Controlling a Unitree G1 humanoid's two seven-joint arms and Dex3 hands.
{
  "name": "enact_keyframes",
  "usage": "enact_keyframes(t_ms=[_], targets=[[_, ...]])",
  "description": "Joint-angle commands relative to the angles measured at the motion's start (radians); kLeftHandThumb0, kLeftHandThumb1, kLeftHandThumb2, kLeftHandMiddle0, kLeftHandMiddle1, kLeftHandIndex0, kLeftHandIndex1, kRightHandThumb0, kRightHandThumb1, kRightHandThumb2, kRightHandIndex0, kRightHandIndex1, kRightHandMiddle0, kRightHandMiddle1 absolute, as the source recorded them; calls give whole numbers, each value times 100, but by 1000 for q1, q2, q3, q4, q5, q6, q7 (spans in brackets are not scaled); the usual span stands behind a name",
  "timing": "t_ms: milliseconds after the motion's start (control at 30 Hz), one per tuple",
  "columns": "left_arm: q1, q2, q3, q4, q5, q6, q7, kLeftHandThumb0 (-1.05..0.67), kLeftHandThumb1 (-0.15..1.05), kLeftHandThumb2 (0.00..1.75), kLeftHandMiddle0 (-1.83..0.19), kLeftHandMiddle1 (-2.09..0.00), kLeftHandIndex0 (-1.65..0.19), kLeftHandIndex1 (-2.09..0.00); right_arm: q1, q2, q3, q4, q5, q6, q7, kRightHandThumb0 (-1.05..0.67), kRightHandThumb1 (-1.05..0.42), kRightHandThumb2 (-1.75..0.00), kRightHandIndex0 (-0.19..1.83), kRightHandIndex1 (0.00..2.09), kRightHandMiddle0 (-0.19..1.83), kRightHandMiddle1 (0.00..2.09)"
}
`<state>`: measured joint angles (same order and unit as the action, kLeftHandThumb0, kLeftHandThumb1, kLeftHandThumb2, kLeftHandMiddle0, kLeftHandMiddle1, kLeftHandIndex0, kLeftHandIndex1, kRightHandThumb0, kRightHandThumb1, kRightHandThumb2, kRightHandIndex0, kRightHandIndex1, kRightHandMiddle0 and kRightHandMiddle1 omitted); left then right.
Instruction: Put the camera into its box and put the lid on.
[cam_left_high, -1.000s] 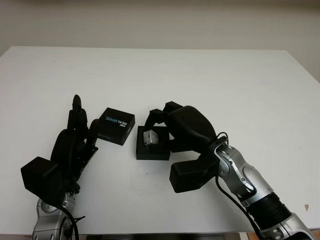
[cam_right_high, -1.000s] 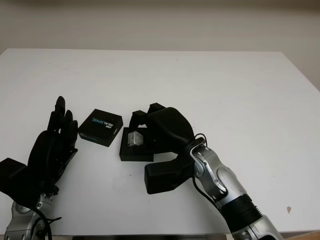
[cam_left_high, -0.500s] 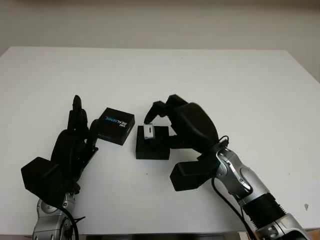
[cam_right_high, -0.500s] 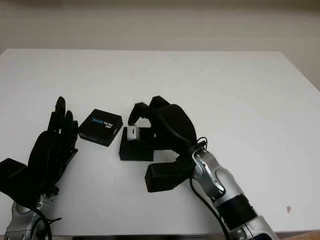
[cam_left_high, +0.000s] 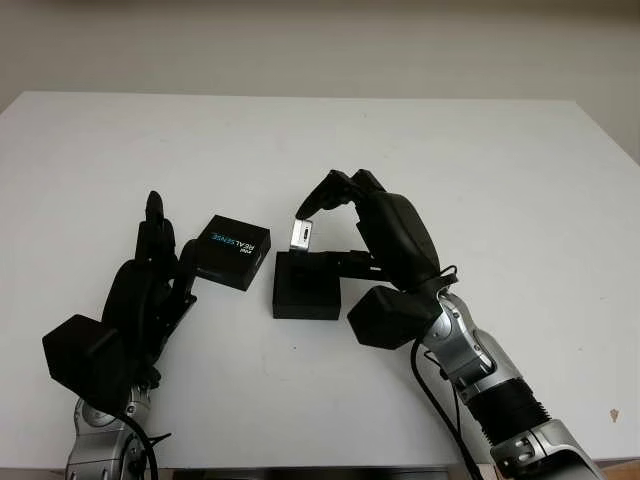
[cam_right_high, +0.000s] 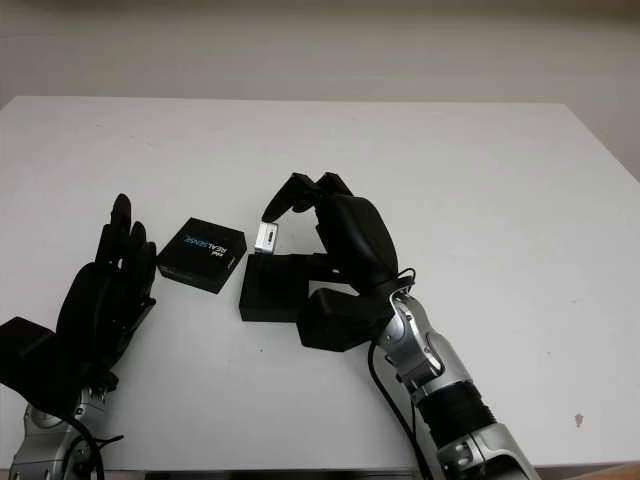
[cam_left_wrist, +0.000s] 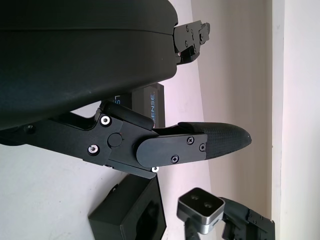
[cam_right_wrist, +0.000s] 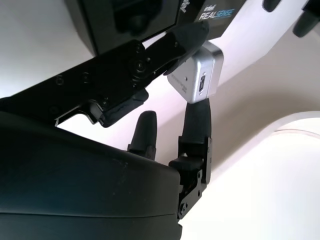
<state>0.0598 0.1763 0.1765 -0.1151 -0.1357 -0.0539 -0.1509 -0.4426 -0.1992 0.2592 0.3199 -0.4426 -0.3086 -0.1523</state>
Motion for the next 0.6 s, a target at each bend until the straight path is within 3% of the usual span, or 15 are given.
enact_keyframes(t_ms=[0,267,567], targets=[[3,3,-4,-10,3,0,-3,-77,105,49,19,0,19,0,1,16,-25,-42,59,27,50,-35,-96,-6,2,151,35,170],[7,1,-5,-23,-1,14,-2,-77,105,49,19,0,19,0,18,45,-93,-133,283,304,294,-40,-95,-5,-3,136,37,170],[14,-1,-7,-26,5,17,2,-77,105,49,19,0,19,0,42,61,-132,-142,396,387,384,-44,-93,-5,0,118,40,166]])
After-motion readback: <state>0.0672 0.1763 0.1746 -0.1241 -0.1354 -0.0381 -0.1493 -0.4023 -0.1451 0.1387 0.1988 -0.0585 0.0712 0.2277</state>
